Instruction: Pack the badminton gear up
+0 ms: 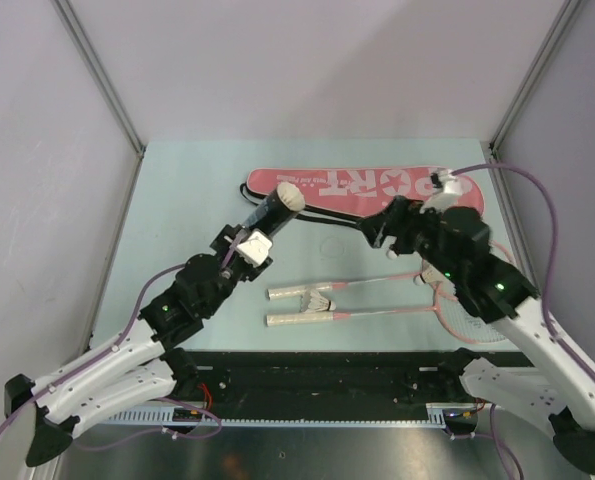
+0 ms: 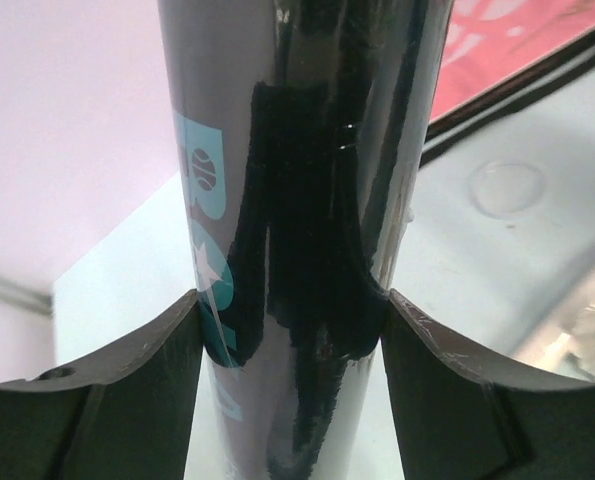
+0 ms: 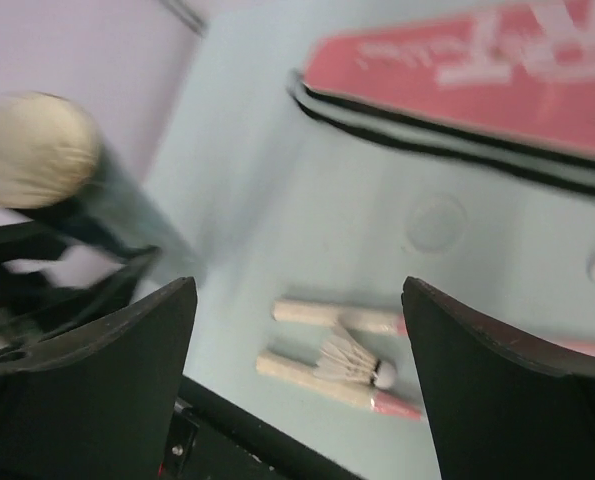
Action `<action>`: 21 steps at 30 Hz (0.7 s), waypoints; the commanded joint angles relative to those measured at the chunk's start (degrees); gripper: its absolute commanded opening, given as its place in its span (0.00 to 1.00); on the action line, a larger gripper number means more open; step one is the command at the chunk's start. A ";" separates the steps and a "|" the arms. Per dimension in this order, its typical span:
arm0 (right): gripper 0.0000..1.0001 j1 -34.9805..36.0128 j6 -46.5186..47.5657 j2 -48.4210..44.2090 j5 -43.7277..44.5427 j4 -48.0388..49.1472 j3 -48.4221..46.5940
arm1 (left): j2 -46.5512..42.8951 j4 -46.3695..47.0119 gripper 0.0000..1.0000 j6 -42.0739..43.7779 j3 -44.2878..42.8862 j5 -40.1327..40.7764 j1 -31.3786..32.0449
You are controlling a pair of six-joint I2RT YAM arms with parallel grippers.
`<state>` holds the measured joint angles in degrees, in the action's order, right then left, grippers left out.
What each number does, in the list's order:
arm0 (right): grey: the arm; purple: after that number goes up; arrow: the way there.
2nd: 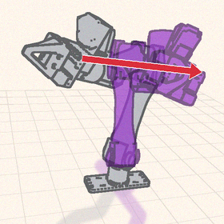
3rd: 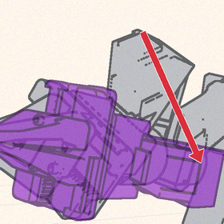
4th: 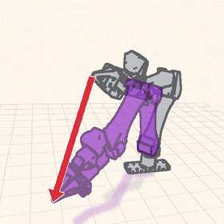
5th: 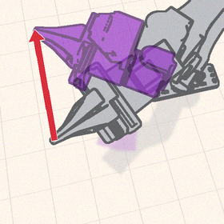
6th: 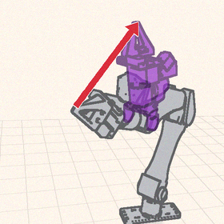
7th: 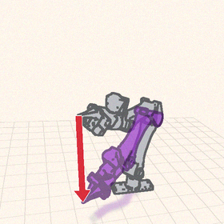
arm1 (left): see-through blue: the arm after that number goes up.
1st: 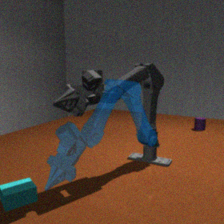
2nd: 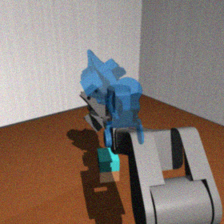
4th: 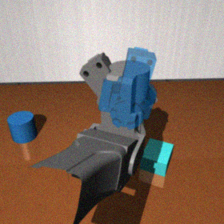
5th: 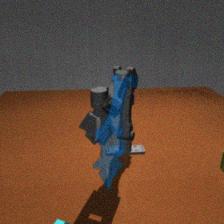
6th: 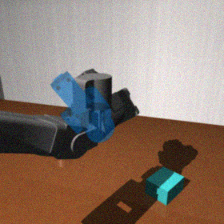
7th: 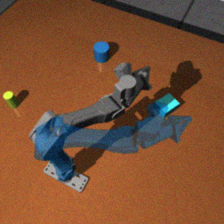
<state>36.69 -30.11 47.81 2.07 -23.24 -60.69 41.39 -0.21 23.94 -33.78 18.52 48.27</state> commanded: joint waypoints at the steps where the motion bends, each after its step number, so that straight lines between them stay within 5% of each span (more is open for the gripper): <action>1: 0.88 6.25 -13.90 11.48 18.01 -8.47 3.47 | 0.54 6.18 0.15 1.37 -3.40 17.56 0.16; 9: 0.85 18.85 -22.63 27.06 22.10 -4.36 3.38 | -2.18 11.36 0.15 4.35 -2.17 31.57 -0.02; 17: 0.68 24.48 -25.97 41.81 24.74 -2.77 1.80 | -3.07 12.25 0.15 4.88 -1.64 30.87 -0.02; 21: 0.67 26.77 -26.23 46.92 29.65 -6.97 -2.06 | -3.42 12.25 0.15 4.71 -1.55 29.91 0.07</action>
<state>61.58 -54.33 91.50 24.62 -27.57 -57.82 38.87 7.88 27.29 -33.87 47.44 48.25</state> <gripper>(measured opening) 0.675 0.678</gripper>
